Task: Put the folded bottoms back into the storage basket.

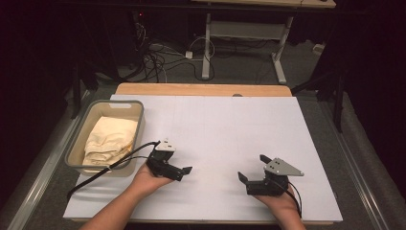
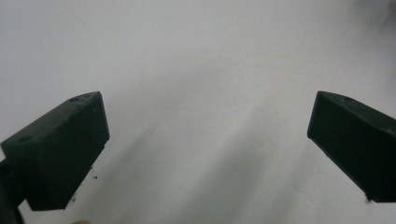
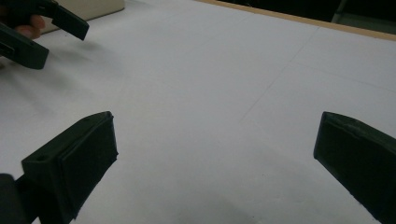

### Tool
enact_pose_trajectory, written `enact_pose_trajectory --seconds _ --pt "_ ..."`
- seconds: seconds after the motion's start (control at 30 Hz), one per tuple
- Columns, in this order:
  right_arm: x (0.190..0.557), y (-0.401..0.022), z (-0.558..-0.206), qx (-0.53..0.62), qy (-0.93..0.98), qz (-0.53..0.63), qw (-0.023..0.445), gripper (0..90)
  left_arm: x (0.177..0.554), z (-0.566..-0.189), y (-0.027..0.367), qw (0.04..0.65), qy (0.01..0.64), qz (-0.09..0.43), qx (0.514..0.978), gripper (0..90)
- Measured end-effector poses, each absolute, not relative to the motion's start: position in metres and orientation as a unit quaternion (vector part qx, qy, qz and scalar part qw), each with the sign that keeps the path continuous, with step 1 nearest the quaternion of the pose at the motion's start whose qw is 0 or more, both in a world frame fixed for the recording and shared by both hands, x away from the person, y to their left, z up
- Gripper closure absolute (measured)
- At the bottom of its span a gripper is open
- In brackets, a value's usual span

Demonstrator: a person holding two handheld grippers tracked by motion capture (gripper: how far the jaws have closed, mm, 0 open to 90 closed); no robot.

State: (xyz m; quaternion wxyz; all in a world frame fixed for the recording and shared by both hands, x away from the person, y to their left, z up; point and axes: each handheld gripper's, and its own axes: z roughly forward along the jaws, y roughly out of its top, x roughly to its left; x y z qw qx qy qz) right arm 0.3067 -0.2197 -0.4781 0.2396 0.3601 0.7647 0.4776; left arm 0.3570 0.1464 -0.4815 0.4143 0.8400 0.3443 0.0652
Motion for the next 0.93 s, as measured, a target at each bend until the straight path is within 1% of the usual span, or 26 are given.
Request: enact_pose_trajectory --seconds 0.1,0.33,0.57,0.7,0.93 --pt "0.305 -0.220 -0.478 0.362 0.761 0.481 0.241 0.6 0.348 -0.482 0.153 0.457 0.341 0.094 0.817 0.0" --pt "0.298 -0.221 -0.478 0.365 0.748 0.497 0.247 0.6 0.336 -0.484 0.167 0.526 0.338 0.125 0.771 0.0" --pt "0.292 -0.220 -0.480 0.368 0.742 0.500 0.254 0.5 0.327 -0.489 0.169 0.547 0.320 0.149 0.759 0.0" --pt "0.292 -0.217 -0.481 0.370 0.736 0.503 0.262 0.5 0.327 -0.490 0.169 0.546 0.312 0.140 0.765 0.0" --pt "0.292 -0.214 -0.480 0.371 0.732 0.504 0.268 0.5 0.328 -0.491 0.171 0.547 0.319 0.133 0.762 0.0"
